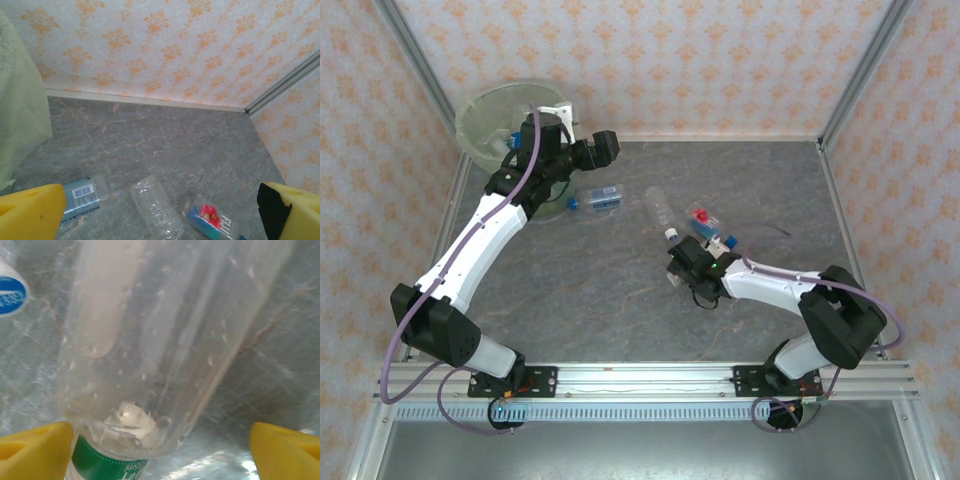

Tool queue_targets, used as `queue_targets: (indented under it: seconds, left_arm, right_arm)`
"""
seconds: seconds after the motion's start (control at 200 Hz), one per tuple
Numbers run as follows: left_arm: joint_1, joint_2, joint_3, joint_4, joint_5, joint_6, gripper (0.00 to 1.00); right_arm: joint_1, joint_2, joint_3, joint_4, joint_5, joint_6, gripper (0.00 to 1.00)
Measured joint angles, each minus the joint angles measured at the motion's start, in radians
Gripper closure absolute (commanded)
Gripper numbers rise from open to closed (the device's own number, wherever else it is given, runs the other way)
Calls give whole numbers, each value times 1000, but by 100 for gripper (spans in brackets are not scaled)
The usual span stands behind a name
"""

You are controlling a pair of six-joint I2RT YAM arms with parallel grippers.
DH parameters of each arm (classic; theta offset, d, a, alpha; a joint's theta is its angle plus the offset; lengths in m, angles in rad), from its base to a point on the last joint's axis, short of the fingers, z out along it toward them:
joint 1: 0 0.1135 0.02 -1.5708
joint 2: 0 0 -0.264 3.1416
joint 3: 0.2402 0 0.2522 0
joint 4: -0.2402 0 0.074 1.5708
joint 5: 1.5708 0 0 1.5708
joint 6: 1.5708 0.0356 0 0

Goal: Put the plastic bottles in the bin

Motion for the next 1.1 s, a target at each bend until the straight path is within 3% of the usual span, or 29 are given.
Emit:
queue_targets:
  seconds: [0.255,0.636,0.911,1.101]
  left_arm:
    - [0,0,0,1,29,-1,1]
    - [0,0,-1,3,52,-45,1]
    - [-5,-1,-13,8,33,-124,1]
    - [-49,-13,-13,5,-54,-185,1]
  right_arm:
    - [1,-162,-138,2,5,-18,25]
    - [1,-235,-160,30,31,-221,24]
    - [-8,-372,-159,11,31,-332,10]
    - [-101,-446,-149,10,-5,-426,3]
